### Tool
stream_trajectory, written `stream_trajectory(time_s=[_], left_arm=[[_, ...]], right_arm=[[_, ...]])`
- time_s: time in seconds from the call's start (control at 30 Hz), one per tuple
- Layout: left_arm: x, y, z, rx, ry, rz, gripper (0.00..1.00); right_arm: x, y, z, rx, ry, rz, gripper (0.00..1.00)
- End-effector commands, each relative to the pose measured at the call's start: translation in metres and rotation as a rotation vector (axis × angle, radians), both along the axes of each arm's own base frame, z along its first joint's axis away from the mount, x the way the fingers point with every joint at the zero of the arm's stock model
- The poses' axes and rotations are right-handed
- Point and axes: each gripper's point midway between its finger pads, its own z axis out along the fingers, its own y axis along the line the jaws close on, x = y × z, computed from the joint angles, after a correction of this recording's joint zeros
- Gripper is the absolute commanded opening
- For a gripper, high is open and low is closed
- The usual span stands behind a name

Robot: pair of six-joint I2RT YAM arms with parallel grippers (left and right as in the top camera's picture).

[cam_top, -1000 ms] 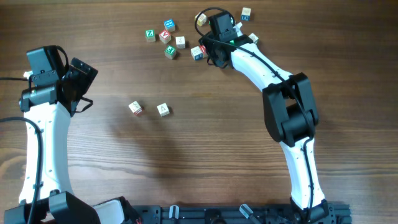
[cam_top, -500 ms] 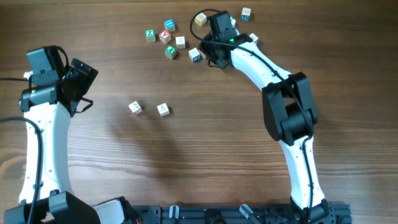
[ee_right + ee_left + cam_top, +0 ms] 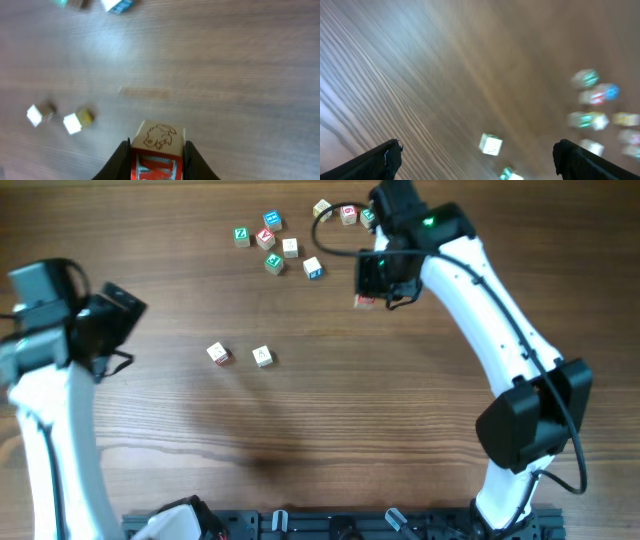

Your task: Form a circle

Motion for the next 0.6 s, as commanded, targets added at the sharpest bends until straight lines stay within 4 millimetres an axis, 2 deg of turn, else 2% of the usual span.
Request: stream_trajectory(time_s=[0.0,0.13,0.27,0.33,0.4,0.47,0.57], left_arm=[[-0.031,0.000,0.080,0.088,-0.196,0.012,1.00],[-0.080,0.004,0.114,0.122,-0.305,0.130,1.00],[-0.101,0.025,0.143,0.175,-0.430,0.262,1.00],[-0.097,0.024,0.144,0.132,-0.445,0.248,1.00],[-0.082,0.019,0.137,0.054,-0.439,0.198,1.00],[-0.064,0.014,0.126,-0.037,-0.418,0.141,1.00],[-0.044,-0.006,0.119,-0.183,-0.426,0.035,1.00]], right_arm=[[-0.029,0.046,-0.029,-0.014,0.032,0.147,0.16],[-0.068,0.107,-0.062,0.010,0.012,0.262,0.15],[-0.096,0.160,-0.088,0.071,-0.087,0.390,0.18],[-0.110,0.184,-0.100,0.121,-0.140,0.436,0.21],[-0.121,0.203,-0.106,0.169,-0.176,0.452,0.21],[-0.128,0.219,-0.103,0.208,-0.213,0.478,0.21],[-0.134,0.241,-0.091,0.275,-0.257,0.488,0.21]])
